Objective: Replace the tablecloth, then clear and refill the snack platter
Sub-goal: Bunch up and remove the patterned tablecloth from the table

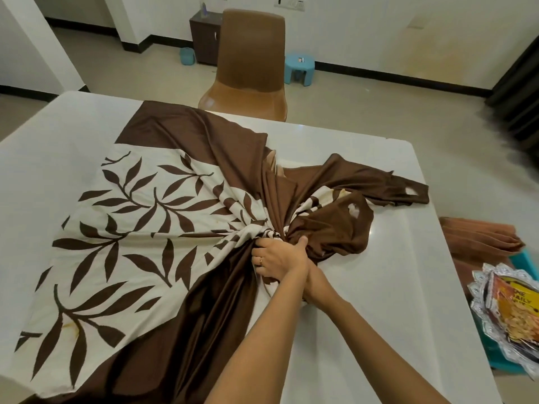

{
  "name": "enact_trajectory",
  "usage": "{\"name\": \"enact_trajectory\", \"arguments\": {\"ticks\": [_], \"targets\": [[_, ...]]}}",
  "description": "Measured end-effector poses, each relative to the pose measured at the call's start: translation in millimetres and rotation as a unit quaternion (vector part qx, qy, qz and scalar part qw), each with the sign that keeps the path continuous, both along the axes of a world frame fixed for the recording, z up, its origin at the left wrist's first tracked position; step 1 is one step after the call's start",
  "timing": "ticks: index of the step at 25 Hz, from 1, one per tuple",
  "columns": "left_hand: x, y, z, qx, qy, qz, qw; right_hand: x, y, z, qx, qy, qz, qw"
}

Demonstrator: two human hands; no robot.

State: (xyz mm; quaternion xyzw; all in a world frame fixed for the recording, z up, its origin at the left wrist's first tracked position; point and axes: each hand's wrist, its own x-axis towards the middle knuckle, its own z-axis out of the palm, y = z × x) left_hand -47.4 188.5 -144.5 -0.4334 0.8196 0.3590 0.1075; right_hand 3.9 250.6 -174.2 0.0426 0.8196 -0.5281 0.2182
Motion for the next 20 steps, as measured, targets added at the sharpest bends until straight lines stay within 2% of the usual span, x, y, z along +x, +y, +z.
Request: {"name": "enact_trajectory", "arguments": {"ticks": [2, 4, 5, 7, 8, 9, 10, 11, 14, 17, 18, 20], "targets": [[0.1, -6.3, -9.2, -0.037, 0.005, -0.052, 0.998, 0.9, 10.1, 3.9, -0.039, -0.027, 0.035, 0.998], [1.2, -11.3, -13.0, -0.066, 0.024, -0.113, 0.991, 1.2, 26.7, 15.2, -0.148, -0.112, 0.063, 0.981], [1.8, -15.4, -15.0, -0.088, 0.042, -0.156, 0.983, 1.2, 33.1, 18.2, -0.200, -0.134, 0.027, 0.970], [1.1, -26.9, -16.3, -0.128, 0.086, -0.247, 0.957, 3.8, 40.5, 18.2, -0.198, -0.101, -0.149, 0.963], [-1.6, -34.2, -16.4, -0.139, 0.099, -0.299, 0.939, 3.6, 43.0, 15.2, -0.160, -0.053, -0.274, 0.947], [-5.2, -42.1, -15.8, -0.146, 0.102, -0.355, 0.918, 4.1, 44.7, 13.3, -0.130, -0.002, -0.385, 0.914], [-9.2, -49.0, -13.9, -0.149, 0.100, -0.412, 0.893, 1.9, 46.0, 12.3, -0.101, 0.032, -0.458, 0.883], [-13.1, -54.4, -10.8, -0.154, 0.096, -0.465, 0.866, -3.9, 46.1, 14.1, -0.093, 0.049, -0.489, 0.866], [-15.9, -60.1, 0.1, -0.197, 0.109, -0.595, 0.772, -34.4, 41.3, 13.2, -0.114, 0.022, -0.493, 0.862], [-9.8, -61.5, 2.6, -0.234, 0.119, -0.715, 0.648, -62.9, 28.1, 16.2, -0.092, 0.034, -0.462, 0.882], [-7.6, -62.8, 1.2, -0.243, 0.125, -0.745, 0.608, -66.1, 24.0, 14.0, -0.075, 0.046, -0.440, 0.894], [-5.4, -63.7, 2.0, -0.248, 0.141, -0.785, 0.550, -66.7, 17.0, 13.1, -0.007, 0.067, -0.352, 0.934]]}}
